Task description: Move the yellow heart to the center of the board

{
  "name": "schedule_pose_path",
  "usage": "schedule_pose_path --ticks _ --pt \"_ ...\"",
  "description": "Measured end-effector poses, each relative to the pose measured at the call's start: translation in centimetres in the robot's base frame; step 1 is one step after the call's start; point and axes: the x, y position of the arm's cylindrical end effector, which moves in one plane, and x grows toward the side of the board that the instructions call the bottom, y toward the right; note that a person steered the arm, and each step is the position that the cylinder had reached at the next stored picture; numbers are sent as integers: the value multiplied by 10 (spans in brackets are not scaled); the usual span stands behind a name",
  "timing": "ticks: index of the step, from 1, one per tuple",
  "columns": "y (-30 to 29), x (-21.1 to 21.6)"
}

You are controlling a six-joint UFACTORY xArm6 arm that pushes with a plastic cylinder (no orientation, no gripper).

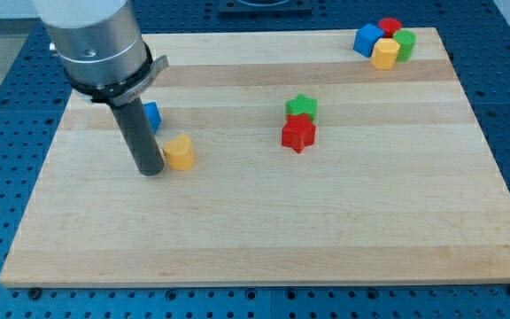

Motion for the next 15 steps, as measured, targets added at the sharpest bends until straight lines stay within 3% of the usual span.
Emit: schedule_pose_path --ticks 11,15 --pt "94 -22" --pt "104 -62"
